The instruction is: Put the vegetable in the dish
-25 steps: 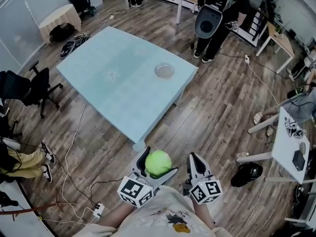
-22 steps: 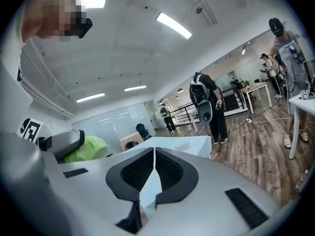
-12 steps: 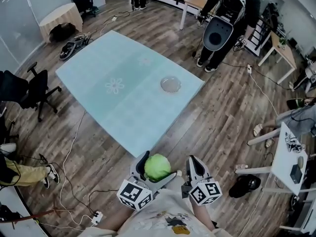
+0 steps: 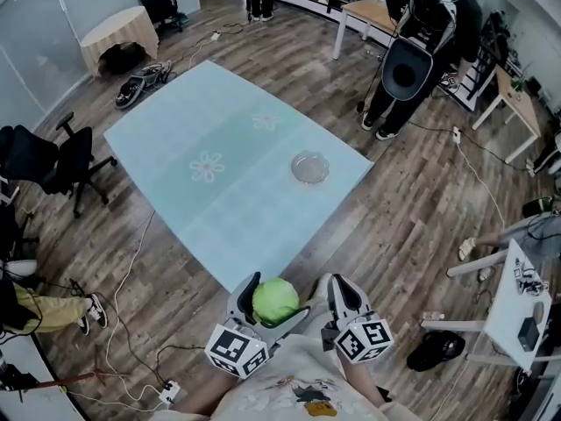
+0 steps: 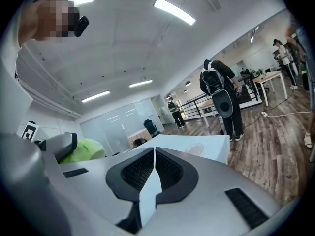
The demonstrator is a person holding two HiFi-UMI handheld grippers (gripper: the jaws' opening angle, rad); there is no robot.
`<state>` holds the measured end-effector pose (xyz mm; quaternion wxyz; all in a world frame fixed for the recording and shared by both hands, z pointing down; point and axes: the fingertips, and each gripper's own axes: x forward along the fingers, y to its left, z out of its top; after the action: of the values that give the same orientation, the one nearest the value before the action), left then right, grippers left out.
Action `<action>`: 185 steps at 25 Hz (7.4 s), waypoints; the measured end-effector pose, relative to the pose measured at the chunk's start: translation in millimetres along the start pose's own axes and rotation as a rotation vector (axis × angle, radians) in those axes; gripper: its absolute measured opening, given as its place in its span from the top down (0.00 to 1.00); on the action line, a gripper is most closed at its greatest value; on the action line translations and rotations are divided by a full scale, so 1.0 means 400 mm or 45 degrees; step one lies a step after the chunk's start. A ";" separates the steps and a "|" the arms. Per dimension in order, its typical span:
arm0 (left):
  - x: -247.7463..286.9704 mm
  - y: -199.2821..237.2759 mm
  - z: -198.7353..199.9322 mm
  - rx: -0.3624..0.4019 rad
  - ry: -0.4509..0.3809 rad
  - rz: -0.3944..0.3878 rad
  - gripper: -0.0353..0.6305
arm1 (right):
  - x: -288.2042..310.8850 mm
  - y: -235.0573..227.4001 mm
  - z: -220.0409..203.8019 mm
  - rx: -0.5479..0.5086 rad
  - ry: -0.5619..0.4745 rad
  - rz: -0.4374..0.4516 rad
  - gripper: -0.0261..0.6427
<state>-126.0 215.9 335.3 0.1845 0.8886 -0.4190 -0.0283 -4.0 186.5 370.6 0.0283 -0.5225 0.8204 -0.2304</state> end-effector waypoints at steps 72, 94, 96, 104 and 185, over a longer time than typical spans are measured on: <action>0.986 0.502 -0.027 -0.128 0.127 0.427 0.13 | 0.813 -0.598 0.198 -0.143 0.455 0.331 0.92; 1.122 0.671 -0.224 -0.110 0.304 0.394 0.13 | 0.951 -0.708 0.043 -0.099 0.578 0.182 0.92; 1.136 0.685 -0.240 -0.108 0.316 0.392 0.13 | 0.961 -0.715 0.026 -0.093 0.596 0.175 0.92; 1.191 0.733 -0.294 -0.107 0.362 0.392 0.13 | 1.002 -0.757 -0.021 -0.061 0.635 0.142 0.92; 1.133 0.583 -0.108 0.061 0.296 0.596 0.94 | 0.901 -0.811 0.158 0.007 0.399 0.114 0.92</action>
<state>5.2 -248.5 504.8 0.2119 0.7690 -0.5896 0.1273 124.9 -262.0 516.7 -0.0884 -0.4430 0.8367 -0.3097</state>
